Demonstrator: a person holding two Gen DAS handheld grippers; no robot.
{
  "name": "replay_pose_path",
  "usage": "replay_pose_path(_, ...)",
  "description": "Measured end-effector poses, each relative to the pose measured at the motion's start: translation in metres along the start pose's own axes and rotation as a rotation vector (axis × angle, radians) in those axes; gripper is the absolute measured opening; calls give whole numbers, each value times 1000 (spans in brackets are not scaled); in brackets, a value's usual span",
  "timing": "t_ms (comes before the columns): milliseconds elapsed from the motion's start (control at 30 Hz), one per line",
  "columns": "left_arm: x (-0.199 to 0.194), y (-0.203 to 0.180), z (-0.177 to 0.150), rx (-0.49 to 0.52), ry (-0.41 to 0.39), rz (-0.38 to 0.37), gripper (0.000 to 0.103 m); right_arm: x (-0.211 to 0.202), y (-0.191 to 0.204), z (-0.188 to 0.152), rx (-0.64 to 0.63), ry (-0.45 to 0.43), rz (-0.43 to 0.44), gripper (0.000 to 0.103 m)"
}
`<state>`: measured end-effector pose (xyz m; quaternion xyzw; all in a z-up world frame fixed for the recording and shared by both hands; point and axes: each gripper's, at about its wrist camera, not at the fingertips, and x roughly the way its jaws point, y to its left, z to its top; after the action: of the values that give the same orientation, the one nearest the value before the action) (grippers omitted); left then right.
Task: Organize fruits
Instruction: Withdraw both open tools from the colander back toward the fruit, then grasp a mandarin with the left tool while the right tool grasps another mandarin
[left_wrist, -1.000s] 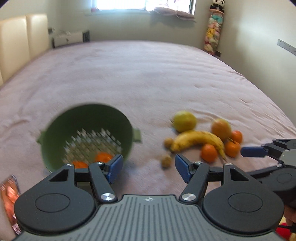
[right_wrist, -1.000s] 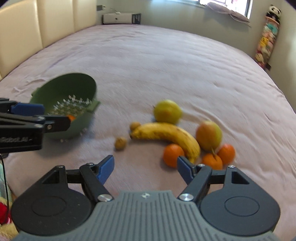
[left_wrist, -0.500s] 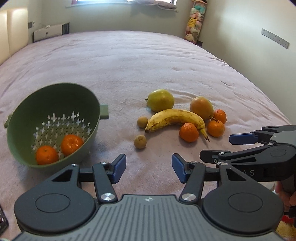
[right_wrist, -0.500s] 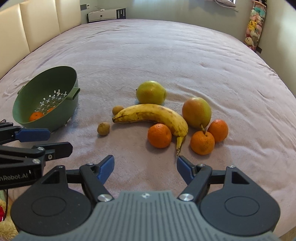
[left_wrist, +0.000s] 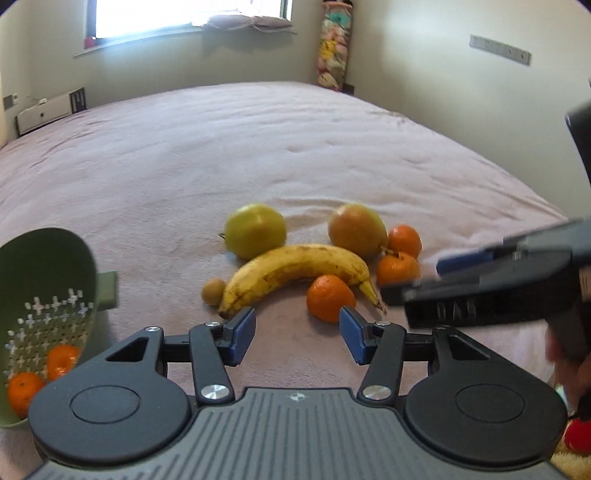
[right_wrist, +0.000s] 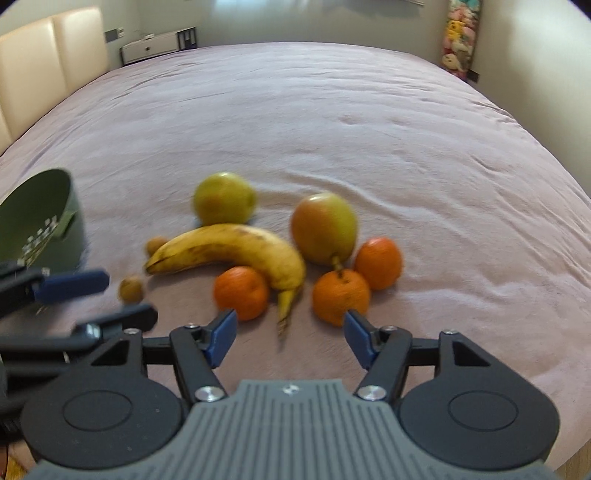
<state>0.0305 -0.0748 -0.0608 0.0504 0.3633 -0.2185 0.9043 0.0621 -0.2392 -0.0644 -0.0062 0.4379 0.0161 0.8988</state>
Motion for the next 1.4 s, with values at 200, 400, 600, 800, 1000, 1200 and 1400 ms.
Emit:
replay_pose_path(200, 24, -8, 4, 20, 31, -6, 62, 11, -18, 4, 73, 12, -15, 52)
replay_pose_path(400, 50, -23, 13, 101, 39, -22, 62, 18, -26, 12, 124, 20, -5, 51)
replay_pose_path(600, 68, -31, 9, 191, 71, 12, 62, 29, -34, 14, 148, 37, -21, 47)
replay_pose_path(800, 75, -41, 6, 260, 67, 5, 62, 38, -27, 18, 140, 49, -16, 47)
replay_pose_path(1000, 83, -47, 5, 303, 70, 11, 57, 47, -31, 17, 145, 61, -40, 47)
replay_pose_path(1200, 86, -44, 8, 276, 81, -7, 53, 59, -40, 14, 191, 91, -32, 46)
replay_pose_path(1400, 88, -45, 8, 278, 96, -5, 52, 63, -40, 14, 204, 88, -31, 46)
